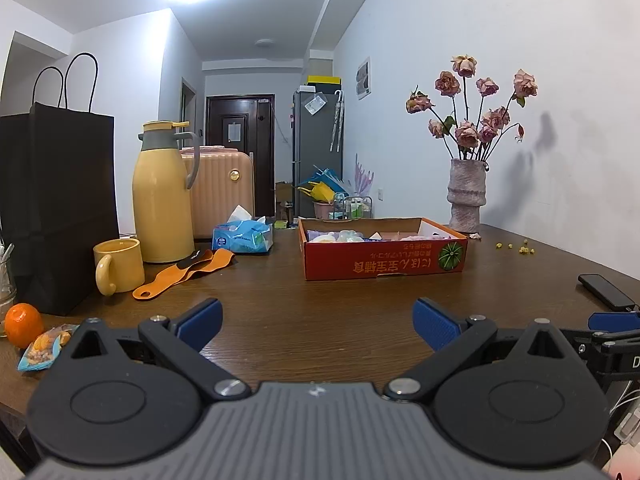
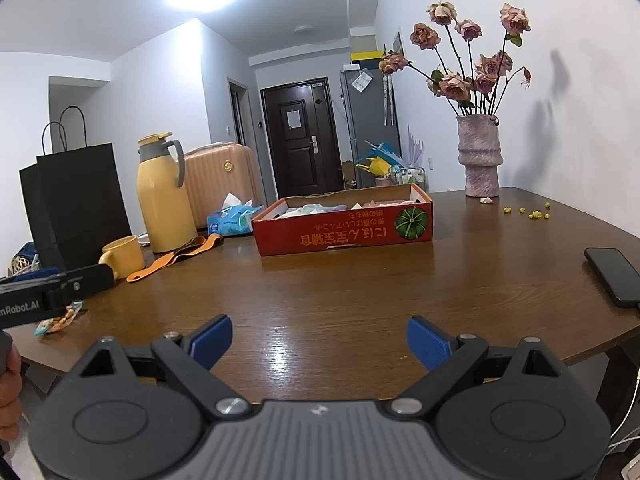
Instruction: Organize soft objects
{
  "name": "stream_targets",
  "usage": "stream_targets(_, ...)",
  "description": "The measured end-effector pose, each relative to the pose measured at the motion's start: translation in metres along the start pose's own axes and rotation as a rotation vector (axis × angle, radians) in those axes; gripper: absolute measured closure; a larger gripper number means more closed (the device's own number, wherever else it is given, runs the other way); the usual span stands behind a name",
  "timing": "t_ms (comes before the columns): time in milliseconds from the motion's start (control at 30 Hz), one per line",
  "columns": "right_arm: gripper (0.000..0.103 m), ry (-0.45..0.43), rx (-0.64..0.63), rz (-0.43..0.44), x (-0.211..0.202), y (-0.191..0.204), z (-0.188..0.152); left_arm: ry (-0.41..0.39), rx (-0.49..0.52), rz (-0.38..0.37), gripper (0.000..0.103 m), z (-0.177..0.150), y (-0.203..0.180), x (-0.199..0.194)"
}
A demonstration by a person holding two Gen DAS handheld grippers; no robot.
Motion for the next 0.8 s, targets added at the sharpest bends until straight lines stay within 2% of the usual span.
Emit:
stream_targets(400, 0.009, -0.003, 0.011, -0.008, 0.0009, -0.0018, -0.0010, 0.003, -0.002, 0.000, 0.000, -0.0004, 0.0006, 0.0015)
stream_targets(800, 0.009, -0.034, 0.022, -0.025, -0.0030, -0.0063, 0.0024, -0.036, 0.001, -0.008, 0.000, 0.0009, -0.0015, -0.0037)
Point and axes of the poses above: each gripper's, at about its wrist camera, not at the fingertips, and x roughly the way its jaws point, y to its left, z to its top, the point moved 6 cm from there along x, roughly the way its jaws point, and after that the axes turned 5 degrees about y, right-handed, at the moved point
